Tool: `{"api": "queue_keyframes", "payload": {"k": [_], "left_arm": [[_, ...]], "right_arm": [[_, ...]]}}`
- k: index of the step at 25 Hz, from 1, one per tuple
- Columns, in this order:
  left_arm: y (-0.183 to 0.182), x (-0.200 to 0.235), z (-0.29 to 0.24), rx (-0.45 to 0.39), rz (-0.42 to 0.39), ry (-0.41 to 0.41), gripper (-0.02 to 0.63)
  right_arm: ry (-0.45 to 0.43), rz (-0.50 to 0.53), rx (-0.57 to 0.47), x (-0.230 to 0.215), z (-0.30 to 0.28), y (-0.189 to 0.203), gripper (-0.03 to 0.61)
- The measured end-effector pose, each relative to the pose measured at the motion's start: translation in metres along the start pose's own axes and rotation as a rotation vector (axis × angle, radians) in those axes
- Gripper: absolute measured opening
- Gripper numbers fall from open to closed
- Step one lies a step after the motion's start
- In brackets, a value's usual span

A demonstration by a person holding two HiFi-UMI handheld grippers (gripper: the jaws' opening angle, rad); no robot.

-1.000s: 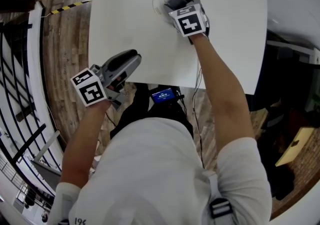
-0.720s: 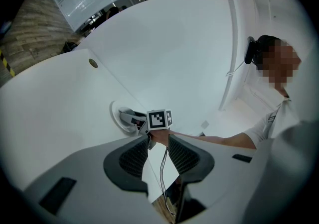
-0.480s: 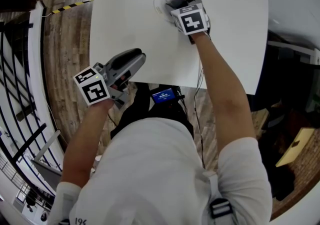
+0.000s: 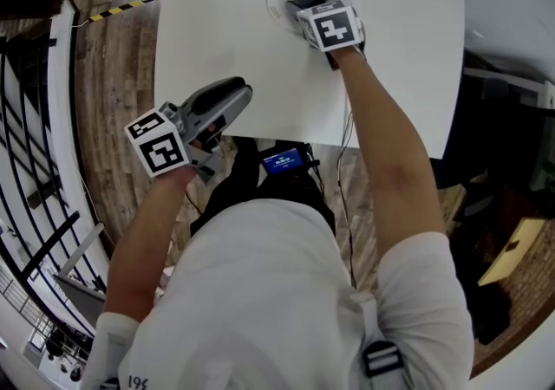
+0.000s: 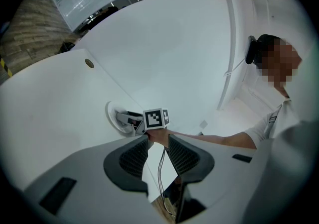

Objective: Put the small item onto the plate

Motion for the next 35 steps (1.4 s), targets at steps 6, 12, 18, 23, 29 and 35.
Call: {"api": "queue_keyframes", "payload": {"k": [6,12,18,23,29,35], "left_arm": [[-0.003,0.001,0.002,-0.005,-0.007,0.000,0.124],[-0.002,-0.002,0.000,-0.006,-0.010,0.015,0.124],[-0.003,-0.006,0.000,-0.014,-0.014,0.035,0.124],[-0.005,-0.015,-0.002,-0.023,-0.016,0.064,0.124],[-0.004,-0.028,-0.005,-0.049,-0.035,0.074,0.124],[-0.006,-0.038,-0.005,-0.054,-0.063,0.092,0.124]], "right_arm": [[0.036,-0.045,-0.001,-0.007,0.009,-0.009,0.316],[0.054,-0.074,-0.031,-0.013,0.019,-0.014,0.316],[0.081,-0.108,-0.087,-0.026,0.037,-0.021,0.316],[0.098,-0.125,-0.106,-0.031,0.057,-0.021,0.316],[0.090,-0.149,-0.130,-0.030,0.090,-0.010,0.315],[0.092,-0.138,-0.142,-0.026,0.113,-0.004,0.314]]}}
Point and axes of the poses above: the fingertips, and each gripper's own axes: z backward along the fingers, x to its left, y out of its underside, the point moved 3 cm from there along z, backward along the fingers, and after that the axes turned 8 degrees about y, right-handed, at the moved point
